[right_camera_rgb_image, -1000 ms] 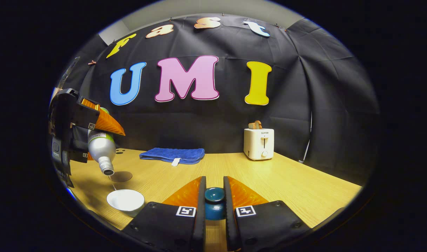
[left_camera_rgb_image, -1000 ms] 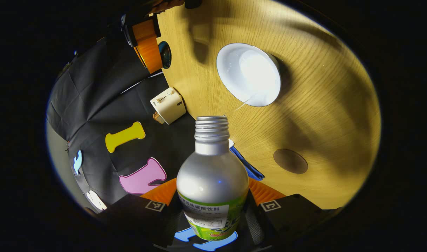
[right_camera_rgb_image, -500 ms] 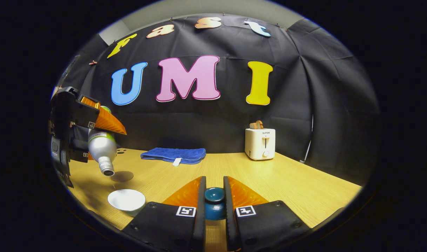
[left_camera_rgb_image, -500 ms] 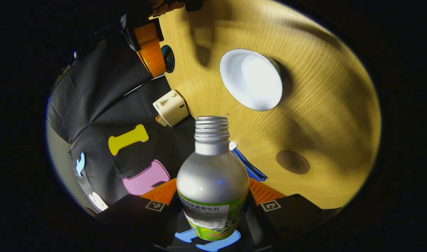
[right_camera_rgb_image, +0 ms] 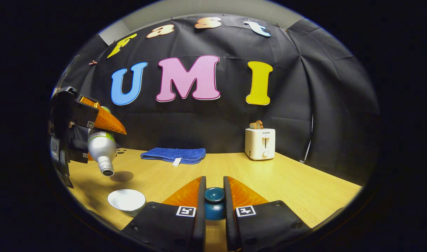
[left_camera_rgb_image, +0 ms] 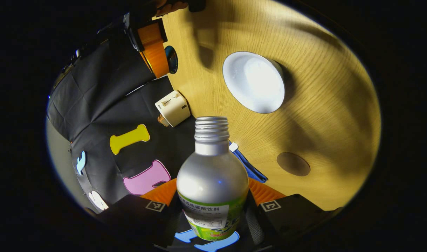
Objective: Open the teacup lid with one hand, grasp the water bottle and pour water into the teacup with the other hand; after pouring, place the water bottle on the coaster and then close the teacup lid.
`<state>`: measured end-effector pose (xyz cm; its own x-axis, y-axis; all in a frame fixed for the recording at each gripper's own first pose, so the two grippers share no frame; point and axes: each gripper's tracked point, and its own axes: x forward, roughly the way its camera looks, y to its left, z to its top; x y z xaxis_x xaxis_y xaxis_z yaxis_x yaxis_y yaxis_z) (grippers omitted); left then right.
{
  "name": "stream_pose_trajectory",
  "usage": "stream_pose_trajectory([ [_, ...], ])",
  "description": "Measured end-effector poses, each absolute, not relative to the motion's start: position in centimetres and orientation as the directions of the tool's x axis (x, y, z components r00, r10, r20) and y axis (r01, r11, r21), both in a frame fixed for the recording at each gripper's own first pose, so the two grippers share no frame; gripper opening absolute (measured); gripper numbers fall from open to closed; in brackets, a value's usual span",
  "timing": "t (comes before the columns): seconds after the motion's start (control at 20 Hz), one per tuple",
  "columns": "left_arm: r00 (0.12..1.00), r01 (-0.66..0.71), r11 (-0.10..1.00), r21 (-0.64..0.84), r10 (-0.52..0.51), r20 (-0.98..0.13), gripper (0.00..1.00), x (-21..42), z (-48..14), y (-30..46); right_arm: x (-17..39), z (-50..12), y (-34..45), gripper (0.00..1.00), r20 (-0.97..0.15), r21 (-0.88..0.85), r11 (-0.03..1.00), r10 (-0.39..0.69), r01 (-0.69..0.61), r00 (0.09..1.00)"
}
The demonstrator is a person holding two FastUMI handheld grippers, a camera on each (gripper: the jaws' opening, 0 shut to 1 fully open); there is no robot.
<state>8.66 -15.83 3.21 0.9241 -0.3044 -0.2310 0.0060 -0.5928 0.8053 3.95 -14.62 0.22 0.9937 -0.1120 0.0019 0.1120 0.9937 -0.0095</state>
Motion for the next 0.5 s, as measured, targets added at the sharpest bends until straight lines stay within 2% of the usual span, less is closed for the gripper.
stream_pose_trajectory([
  [0.15,0.904,0.041,-0.408,0.912,-0.373,-0.207,0.83,8.9,3.7,-16.1,4.0,0.2,-14.7,0.27,0.003,-0.009,0.993,-0.115,0.115,0.993],
  [0.25,0.905,0.042,-0.220,0.975,-0.405,-0.130,0.82,8.8,4.6,-16.0,3.9,0.2,-14.6,0.27,0.003,-0.009,0.993,-0.116,0.116,0.993],
  [0.35,0.923,0.012,-0.025,1.000,-0.385,-0.021,0.82,9.1,6.4,-15.5,4.0,0.2,-14.8,0.27,0.003,-0.009,0.993,-0.120,0.120,0.993],
  [0.5,0.930,0.021,0.295,0.955,-0.356,0.090,0.82,8.5,8.3,-14.4,4.0,0.2,-14.9,0.27,0.002,-0.010,0.992,-0.127,0.127,0.992],
])
